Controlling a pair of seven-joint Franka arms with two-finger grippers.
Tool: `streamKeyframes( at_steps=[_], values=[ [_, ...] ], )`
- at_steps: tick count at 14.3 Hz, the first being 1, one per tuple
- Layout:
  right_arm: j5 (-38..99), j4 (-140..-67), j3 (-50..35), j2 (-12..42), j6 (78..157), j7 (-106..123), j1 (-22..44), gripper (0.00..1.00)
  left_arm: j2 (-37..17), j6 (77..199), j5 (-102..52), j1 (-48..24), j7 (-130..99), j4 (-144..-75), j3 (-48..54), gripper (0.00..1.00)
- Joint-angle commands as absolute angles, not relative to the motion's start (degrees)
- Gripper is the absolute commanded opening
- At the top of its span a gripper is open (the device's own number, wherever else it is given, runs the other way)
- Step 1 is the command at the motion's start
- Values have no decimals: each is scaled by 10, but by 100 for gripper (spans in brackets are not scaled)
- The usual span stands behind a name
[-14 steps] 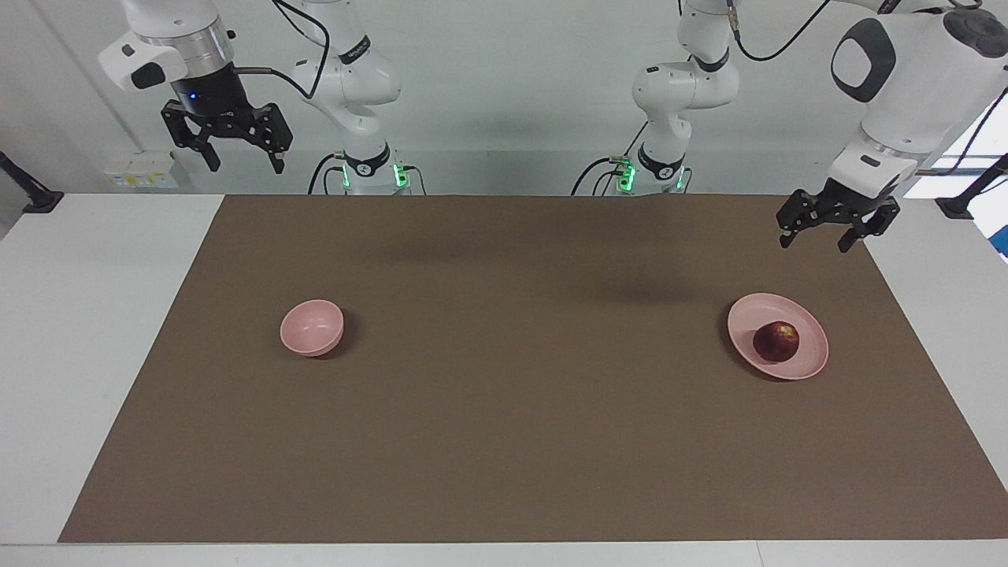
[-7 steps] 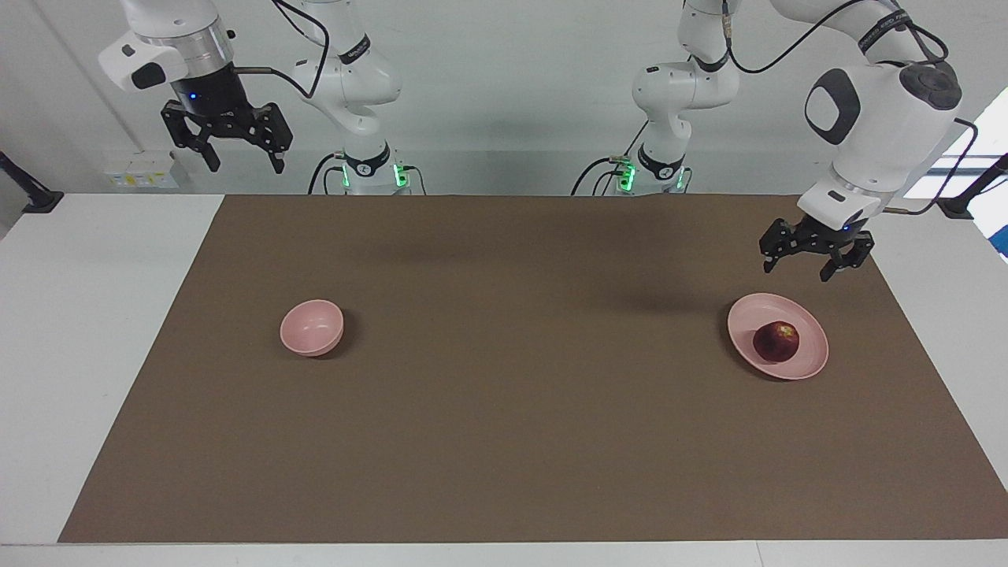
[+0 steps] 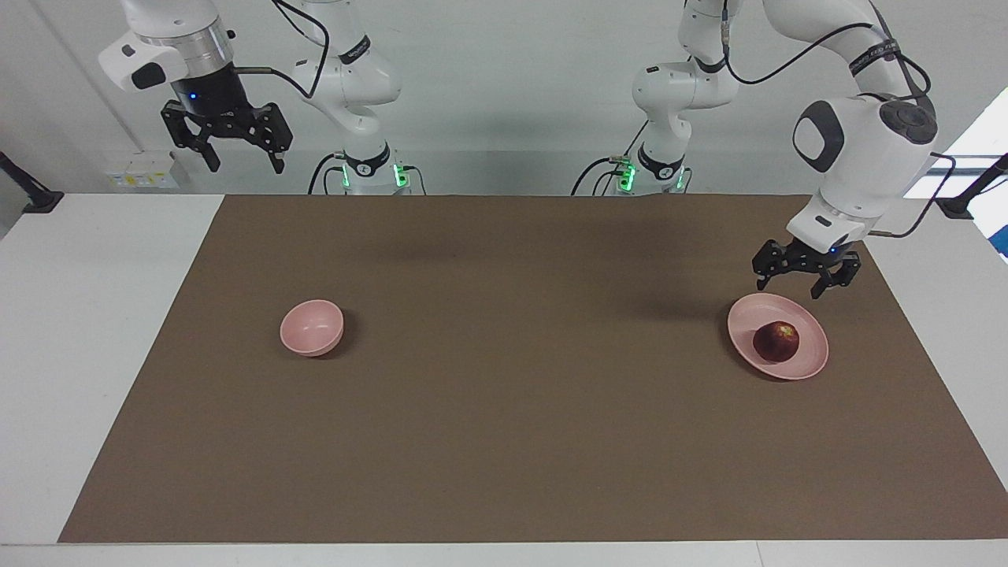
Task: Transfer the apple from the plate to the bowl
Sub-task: 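Reach the left gripper down to the apple on the pink plate and grasp it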
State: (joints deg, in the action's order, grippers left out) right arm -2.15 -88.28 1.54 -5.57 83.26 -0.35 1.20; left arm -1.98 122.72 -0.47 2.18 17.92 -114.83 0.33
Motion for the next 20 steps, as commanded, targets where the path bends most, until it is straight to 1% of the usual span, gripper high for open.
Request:
streamKeyframes(
  at_steps=[1,7,10,14,16,17,18,20],
  values=[
    [-14,-889,12,-62,826,13,4,100,-46,1280,-9,36,191,-1168,6,100],
    [-15,-889,13,-62,826,13,4,100,-103,1367,-9,48,188,-1167,6,100],
    [-15,-889,13,-62,826,13,4,100,-116,1385,-9,54,189,-1169,6,100],
    [-15,-889,13,-62,826,13,4,100,-106,1382,-9,55,192,-1196,6,100],
    [-14,-889,13,-62,826,13,4,100,-100,1380,-9,55,192,-1205,6,74],
    [-14,-889,13,-62,826,12,4,100,-100,1377,-9,55,192,-1206,6,59],
    [-15,-889,13,-62,826,12,4,100,-99,1376,-9,54,192,-1206,6,42],
    [-14,-889,13,-62,826,12,4,100,-102,1380,-8,54,195,-1201,6,14]
  ],
)
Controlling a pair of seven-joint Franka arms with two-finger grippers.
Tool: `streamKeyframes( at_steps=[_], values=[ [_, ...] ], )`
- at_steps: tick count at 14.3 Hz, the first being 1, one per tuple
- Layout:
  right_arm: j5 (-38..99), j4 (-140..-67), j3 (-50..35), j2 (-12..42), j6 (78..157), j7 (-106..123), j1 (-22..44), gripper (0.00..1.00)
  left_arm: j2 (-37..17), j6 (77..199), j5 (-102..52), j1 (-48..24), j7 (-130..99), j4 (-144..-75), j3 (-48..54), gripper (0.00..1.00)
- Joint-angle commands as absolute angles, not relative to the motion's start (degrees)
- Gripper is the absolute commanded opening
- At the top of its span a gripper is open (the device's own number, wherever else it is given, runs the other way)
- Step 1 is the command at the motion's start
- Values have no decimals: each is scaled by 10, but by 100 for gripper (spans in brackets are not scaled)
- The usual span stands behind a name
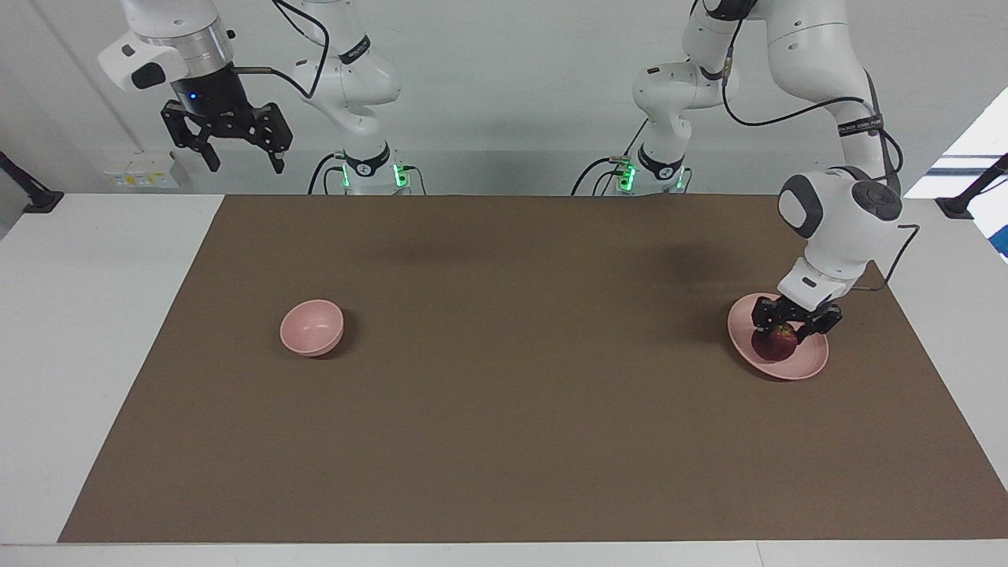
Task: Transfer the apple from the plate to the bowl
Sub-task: 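Reach the left gripper down to the apple on the pink plate and grasp it, then lift the apple with the left gripper while the right gripper reaches toward it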
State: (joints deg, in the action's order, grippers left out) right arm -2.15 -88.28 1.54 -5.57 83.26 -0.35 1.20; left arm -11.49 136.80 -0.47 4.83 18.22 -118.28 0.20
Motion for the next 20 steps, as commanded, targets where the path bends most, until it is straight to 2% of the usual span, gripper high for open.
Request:
streamKeyframes(
  at_steps=[1,2,5,8,13,16,20],
  values=[
    [-15,-889,12,-62,826,12,4,100,-103,1380,-8,53,200,-1197,6,6],
    [-14,-889,13,-62,827,12,4,100,-102,1376,-8,53,210,-1197,6,0],
    [-14,-889,13,-62,826,12,4,100,-81,1367,-8,53,210,-1184,7,0],
    [-14,-889,13,-62,827,12,4,100,-41,1305,-8,40,204,-1184,10,0],
    [-13,-889,13,-63,827,11,4,100,18,1193,-14,-36,199,-1182,11,0],
    [-9,-890,13,-63,826,6,4,100,25,1173,-32,-96,143,-1183,12,0],
    [6,-904,12,-71,827,-17,4,100,26,1173,-130,-152,105,-1183,11,0]
  ],
)
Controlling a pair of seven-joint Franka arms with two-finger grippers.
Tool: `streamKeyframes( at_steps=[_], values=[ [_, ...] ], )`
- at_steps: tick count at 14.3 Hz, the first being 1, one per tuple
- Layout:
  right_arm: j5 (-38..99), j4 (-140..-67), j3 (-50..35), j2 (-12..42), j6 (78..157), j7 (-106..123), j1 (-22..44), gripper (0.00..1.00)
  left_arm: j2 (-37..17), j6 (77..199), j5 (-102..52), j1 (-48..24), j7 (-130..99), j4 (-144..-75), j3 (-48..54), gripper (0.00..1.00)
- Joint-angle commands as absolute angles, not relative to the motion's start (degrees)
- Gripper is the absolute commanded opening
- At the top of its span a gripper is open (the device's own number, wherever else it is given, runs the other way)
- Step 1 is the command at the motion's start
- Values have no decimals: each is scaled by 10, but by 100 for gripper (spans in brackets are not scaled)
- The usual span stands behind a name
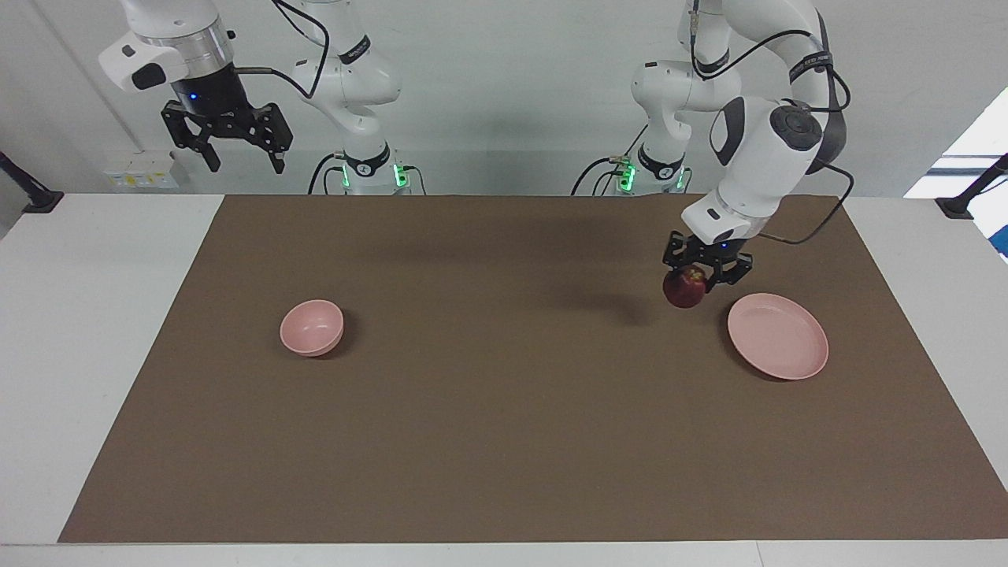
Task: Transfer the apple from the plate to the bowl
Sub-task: 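Lift the apple with the left gripper while the right gripper reaches toward it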
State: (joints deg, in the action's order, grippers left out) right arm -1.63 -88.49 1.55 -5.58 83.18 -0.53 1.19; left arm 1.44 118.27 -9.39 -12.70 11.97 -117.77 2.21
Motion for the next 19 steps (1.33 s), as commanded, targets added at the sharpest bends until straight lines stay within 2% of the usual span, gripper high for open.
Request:
streamKeyframes(
  at_steps=[1,7,12,19],
  values=[
    [16,-913,13,-75,827,-31,4,100,28,1174,-157,-162,92,-1183,11,0],
    [101,-938,13,-76,827,-134,2,100,25,1190,-333,-214,34,-1166,12,0],
    [177,-961,13,-74,834,-248,3,100,25,1268,-443,-218,10,-1155,43,0],
    [292,-996,11,-46,902,-416,13,100,26,1374,-521,-218,-24,-1155,94,0]
  ],
)
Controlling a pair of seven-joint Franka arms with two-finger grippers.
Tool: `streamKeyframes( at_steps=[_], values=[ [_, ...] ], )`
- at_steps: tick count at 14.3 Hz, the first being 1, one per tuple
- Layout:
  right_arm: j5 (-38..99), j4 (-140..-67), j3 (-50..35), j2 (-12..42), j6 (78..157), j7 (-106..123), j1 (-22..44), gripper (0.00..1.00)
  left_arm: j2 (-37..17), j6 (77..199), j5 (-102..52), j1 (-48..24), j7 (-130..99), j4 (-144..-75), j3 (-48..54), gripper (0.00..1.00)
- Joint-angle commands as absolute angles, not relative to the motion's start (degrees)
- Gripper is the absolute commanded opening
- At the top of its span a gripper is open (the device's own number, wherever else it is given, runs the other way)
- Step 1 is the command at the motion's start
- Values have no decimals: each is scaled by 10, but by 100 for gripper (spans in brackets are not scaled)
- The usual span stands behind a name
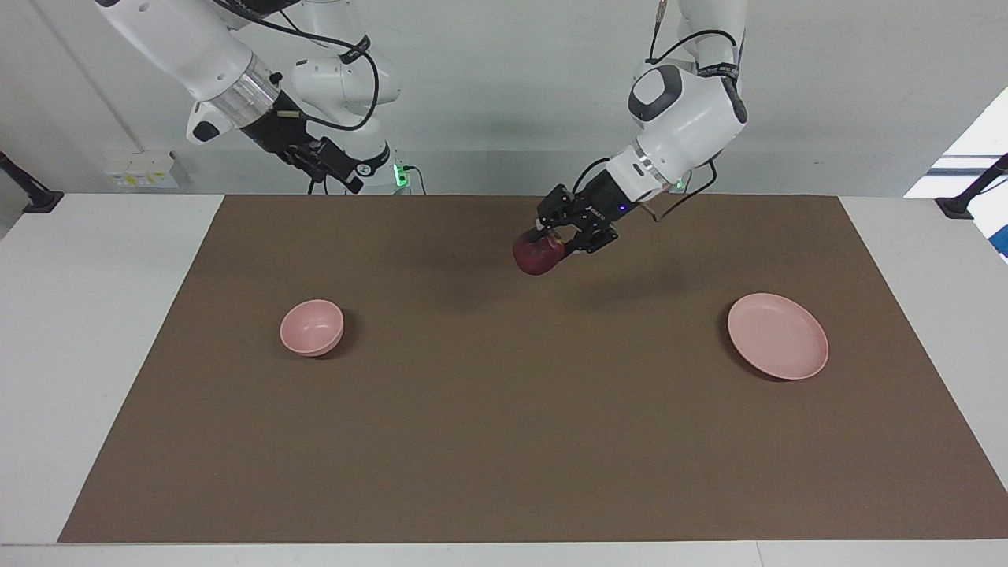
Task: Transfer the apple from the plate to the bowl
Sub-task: 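Lift the apple with the left gripper while the right gripper reaches toward it, then grasp the apple with the right gripper and open the left gripper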
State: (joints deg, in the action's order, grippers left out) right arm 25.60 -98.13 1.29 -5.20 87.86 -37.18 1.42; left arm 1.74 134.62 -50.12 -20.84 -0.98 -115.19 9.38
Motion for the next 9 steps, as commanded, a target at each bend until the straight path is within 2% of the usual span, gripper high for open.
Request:
streamKeyframes(
  at_steps=[1,9],
  values=[
    [307,-996,11,-39,905,-436,13,100,28,1380,-531,-218,-24,-1155,96,0],
    [441,-989,6,24,1011,-596,59,100,30,1441,-620,-217,-25,-1156,137,0]
  ],
)
